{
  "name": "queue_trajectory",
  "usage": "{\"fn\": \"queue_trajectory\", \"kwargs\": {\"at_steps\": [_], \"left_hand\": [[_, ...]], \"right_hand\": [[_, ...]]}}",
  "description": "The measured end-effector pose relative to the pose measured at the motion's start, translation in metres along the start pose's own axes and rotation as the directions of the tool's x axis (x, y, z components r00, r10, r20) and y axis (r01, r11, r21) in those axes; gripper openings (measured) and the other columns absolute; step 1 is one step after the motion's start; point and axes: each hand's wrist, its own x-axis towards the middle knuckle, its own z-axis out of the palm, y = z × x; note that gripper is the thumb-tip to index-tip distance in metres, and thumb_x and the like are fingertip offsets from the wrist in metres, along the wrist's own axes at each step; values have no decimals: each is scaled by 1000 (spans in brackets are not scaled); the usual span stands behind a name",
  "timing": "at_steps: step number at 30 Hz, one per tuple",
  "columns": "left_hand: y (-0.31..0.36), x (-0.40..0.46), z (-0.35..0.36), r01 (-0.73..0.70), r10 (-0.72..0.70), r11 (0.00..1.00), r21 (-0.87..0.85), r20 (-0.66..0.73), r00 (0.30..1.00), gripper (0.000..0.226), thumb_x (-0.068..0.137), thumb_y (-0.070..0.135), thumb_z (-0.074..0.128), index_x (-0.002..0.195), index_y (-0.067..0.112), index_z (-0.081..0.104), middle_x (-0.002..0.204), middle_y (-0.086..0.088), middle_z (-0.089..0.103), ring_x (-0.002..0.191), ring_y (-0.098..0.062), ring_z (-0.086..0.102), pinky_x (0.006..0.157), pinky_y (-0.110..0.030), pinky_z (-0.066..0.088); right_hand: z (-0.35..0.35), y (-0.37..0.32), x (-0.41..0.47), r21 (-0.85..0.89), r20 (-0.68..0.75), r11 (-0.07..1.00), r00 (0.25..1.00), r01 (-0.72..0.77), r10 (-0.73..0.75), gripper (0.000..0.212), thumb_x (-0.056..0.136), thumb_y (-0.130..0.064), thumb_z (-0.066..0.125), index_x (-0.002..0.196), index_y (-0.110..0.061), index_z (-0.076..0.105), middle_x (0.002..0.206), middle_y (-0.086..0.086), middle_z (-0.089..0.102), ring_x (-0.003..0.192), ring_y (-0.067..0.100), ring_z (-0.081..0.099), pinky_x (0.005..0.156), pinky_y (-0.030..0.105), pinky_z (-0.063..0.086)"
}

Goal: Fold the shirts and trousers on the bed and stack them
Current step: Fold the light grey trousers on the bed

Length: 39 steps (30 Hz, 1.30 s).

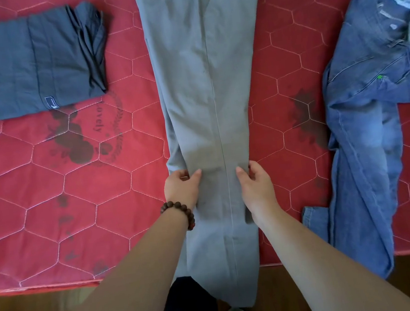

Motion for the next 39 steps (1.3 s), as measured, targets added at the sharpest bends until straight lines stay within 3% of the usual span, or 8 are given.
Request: {"fn": "queue_trajectory", "kwargs": {"at_steps": [5, 8, 11, 18, 22, 28, 33, 39], "left_hand": [[0, -4, -4, 40, -27, 979, -199, 66, 997, 12, 88, 14, 66, 80, 6, 68, 89, -10, 72, 88, -25, 69, 85, -41, 56], [3, -9, -9, 25, -6, 968, -252, 76, 997, 14, 90, 14, 65, 76, 11, 65, 84, -6, 71, 85, -23, 69, 80, -37, 56], [7, -9, -10, 57, -34, 954, -295, 82, 996, 8, 90, 12, 64, 85, 7, 62, 85, -6, 68, 83, -22, 67, 75, -34, 56], [12, -6, -12, 161, -68, 895, -417, 230, 971, 25, 92, 8, 61, 116, 1, 59, 107, -14, 68, 95, -24, 68, 79, -34, 57], [18, -3, -24, 163, -36, 912, -377, 321, 946, 20, 88, 7, 66, 107, 0, 66, 101, -12, 72, 88, -22, 71, 73, -32, 59], [21, 10, -37, 46, 41, 947, -316, 264, 964, 15, 86, 15, 70, 97, 4, 69, 92, -8, 74, 83, -20, 72, 70, -28, 58], [12, 18, -35, 130, -33, 937, -323, 290, 956, 19, 94, 11, 59, 111, 6, 64, 96, -6, 73, 81, -17, 72, 68, -29, 59], [5, 29, -40, -66, 98, 973, -222, 139, 985, 15, 93, 31, 60, 96, 19, 68, 98, -5, 73, 89, -20, 70, 77, -39, 58]], "right_hand": [[-4, 0, 3, -12, -20, 997, 997, -75, 75, 24, 93, -25, 58, 85, -3, 63, 91, 22, 68, 84, 41, 64, 80, 56, 53], [-3, -1, 2, 11, -30, 996, 995, -90, 91, 32, 92, -24, 61, 84, 7, 59, 83, 25, 66, 69, 35, 59, 76, 57, 52], [0, -2, 2, 58, -41, 990, 990, -130, 132, 32, 90, -22, 64, 85, 9, 60, 92, 30, 66, 86, 50, 61, 80, 60, 52], [-3, -6, 0, 262, 11, 940, 974, -220, 225, 14, 88, -11, 67, 75, -9, 68, 81, 7, 73, 82, 24, 70, 84, 44, 57], [-9, -10, 3, 250, -47, 957, 985, -148, 164, 20, 88, -10, 66, 69, -10, 61, 77, 8, 69, 77, 25, 65, 78, 42, 53], [-10, -13, 11, 60, -42, 995, 996, -77, 79, 12, 94, -17, 59, 84, -10, 58, 83, 9, 63, 78, 26, 59, 77, 38, 50], [-1, -14, 13, 262, 186, 916, 947, -304, 261, 12, 92, 1, 58, 101, -5, 64, 108, 15, 69, 95, 24, 68, 85, 36, 55], [-14, -17, 17, 287, 306, 858, 889, -426, 340, 20, 86, -4, 67, 105, 2, 67, 104, 12, 72, 93, 20, 70, 75, 27, 54]]}}
